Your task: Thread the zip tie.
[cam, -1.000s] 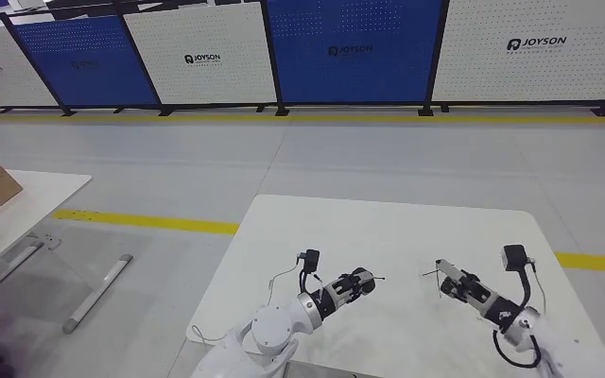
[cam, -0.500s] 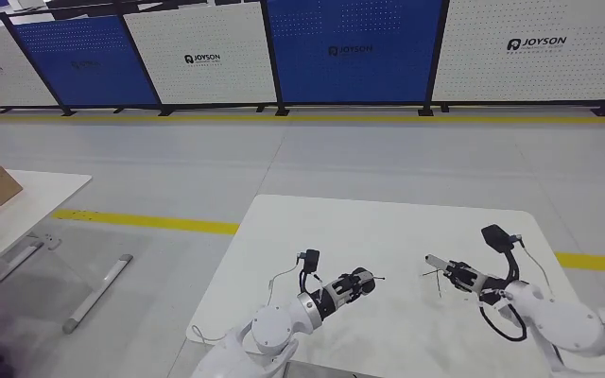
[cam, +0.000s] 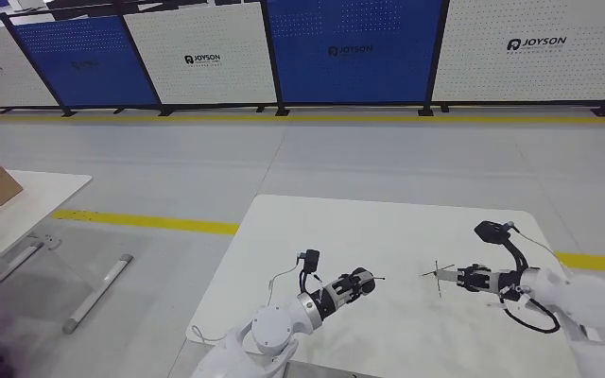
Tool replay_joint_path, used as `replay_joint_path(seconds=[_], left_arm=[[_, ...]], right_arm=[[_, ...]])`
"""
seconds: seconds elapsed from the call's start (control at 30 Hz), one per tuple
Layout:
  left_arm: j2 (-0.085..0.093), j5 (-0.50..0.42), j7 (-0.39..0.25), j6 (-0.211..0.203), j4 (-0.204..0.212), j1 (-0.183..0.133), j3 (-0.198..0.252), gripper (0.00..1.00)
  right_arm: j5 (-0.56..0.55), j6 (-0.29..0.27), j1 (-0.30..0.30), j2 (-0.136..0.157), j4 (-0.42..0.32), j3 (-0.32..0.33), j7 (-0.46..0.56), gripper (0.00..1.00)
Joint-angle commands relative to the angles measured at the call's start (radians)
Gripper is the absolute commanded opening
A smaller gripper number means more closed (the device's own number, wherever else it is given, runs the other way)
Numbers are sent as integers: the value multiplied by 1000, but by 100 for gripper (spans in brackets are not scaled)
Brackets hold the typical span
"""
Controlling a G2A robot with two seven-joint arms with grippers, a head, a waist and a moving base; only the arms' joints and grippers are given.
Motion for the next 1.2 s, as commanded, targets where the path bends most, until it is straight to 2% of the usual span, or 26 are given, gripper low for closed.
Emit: replay_joint_path(seconds=[0.0, 0.07, 0.13, 0.47, 0.53, 0.7, 0.77, 0.83, 0.87, 0.93, 1.0, 1.17], left_arm=[[0, 0, 0, 0, 0, 0, 0, 0], [0, 0, 0, 0, 0, 0, 0, 0], [0, 0, 0, 0, 0, 0, 0, 0], [0, 0, 0, 0, 0, 0, 0, 0], [0, 0, 0, 0, 0, 0, 0, 0], [0, 0, 0, 0, 0, 0, 0, 0], [0, 0, 0, 0, 0, 0, 0, 0], [0, 0, 0, 0, 0, 0, 0, 0], [0, 0, 0, 0, 0, 0, 0, 0], [0, 0, 0, 0, 0, 0, 0, 0], [0, 0, 0, 0, 0, 0, 0, 0], [0, 0, 0, 0, 0, 0, 0, 0]], right_arm=[[-28, -7, 63, -9, 58, -62, 10, 100], [-29, -13, 105, -17, 105, -106, 21, 100], [-40, 9, 149, -24, 154, -138, 14, 100], [-44, 6, 148, -24, 151, -140, 9, 100], [-70, -8, 143, -24, 131, -159, 21, 100], [-129, 74, 207, -38, 132, -240, 54, 100], [-127, 98, 243, -47, 163, -267, 69, 43], [-127, 123, 281, -57, 207, -296, 82, 42], [-125, 132, 295, -61, 230, -309, 93, 37], [-132, 160, 322, -71, 274, -337, 88, 33], [-124, 168, 341, -79, 310, -357, 87, 35], [-115, 182, 389, -103, 411, -413, 73, 30]])
